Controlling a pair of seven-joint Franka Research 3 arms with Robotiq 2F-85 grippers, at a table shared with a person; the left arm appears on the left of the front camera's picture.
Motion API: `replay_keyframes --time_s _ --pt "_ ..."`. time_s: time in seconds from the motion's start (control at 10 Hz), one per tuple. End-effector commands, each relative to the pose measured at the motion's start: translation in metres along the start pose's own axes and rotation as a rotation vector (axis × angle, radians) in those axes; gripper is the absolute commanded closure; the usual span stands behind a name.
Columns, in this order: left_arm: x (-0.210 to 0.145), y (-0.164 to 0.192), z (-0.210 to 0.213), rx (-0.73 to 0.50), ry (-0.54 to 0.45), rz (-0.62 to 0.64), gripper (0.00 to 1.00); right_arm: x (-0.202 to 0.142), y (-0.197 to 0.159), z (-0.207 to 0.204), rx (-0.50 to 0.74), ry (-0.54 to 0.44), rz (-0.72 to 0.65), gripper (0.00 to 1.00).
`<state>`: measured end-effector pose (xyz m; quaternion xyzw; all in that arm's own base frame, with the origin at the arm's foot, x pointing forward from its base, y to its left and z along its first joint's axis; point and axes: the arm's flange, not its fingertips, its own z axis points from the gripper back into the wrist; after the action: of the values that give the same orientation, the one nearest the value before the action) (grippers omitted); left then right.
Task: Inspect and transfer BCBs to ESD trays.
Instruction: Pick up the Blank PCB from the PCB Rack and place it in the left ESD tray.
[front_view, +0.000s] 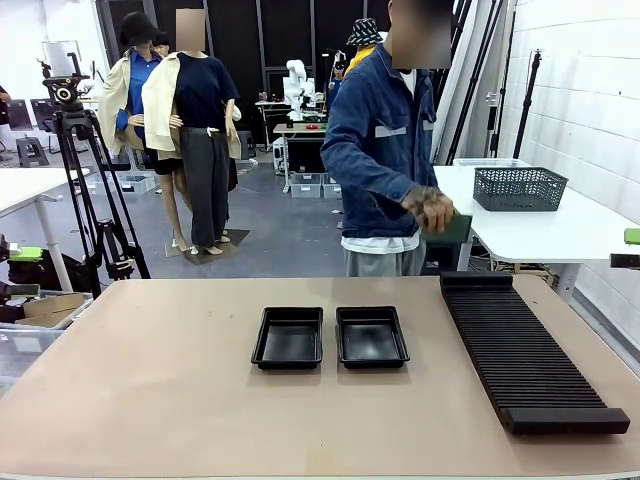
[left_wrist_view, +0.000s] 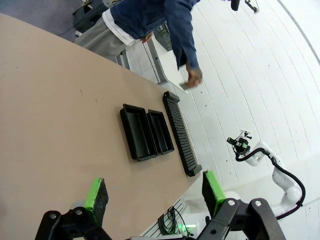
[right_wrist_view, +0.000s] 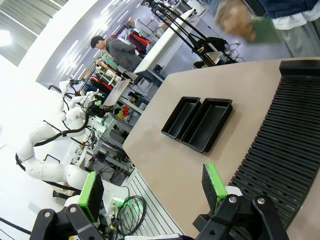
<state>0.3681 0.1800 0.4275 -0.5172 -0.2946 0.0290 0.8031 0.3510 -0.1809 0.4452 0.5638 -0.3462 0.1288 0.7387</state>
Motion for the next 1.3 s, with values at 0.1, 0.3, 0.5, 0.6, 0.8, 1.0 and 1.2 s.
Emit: replay_keyframes --time_s 0.1,0.3,0.5,0.6,0.8,1.0,1.2 --pt "0.0002 -0.0007 0.0011 -0.016 -0.009 0.006 0.0 -0.0025 -0.0004 0.0015 0.008 0.009 -0.005 0.0" --pt "0.0002 -0.0007 0.0011 -0.016 -0.009 0.006 0.0 -0.0025 -0.0004 0.0015 0.008 0.009 -0.005 0.0" --pt "0.0002 -0.0007 0.0011 -0.016 -0.009 0.006 0.0 -0.0025 -0.0004 0.0015 0.008 0.009 -0.005 0.0" --pt "0.0002 -0.0007 0.0011 -0.016 -0.009 0.006 0.0 -0.0025 -0.0004 0.0015 0.008 0.009 -0.005 0.0" --pt "0.0002 -0.0007 0.0011 -0.016 -0.009 0.006 0.0 -0.0025 -0.0004 0.0015 0.008 0.009 -0.005 0.0" --pt "0.0002 -0.0007 0.0011 -0.016 -0.009 0.006 0.0 -0.0025 -0.0004 0.0015 0.008 0.009 -0.005 0.0" --pt "0.0002 -0.0007 0.0011 -0.016 -0.009 0.006 0.0 -0.0025 -0.0004 0.0015 0.008 0.009 -0.005 0.0"
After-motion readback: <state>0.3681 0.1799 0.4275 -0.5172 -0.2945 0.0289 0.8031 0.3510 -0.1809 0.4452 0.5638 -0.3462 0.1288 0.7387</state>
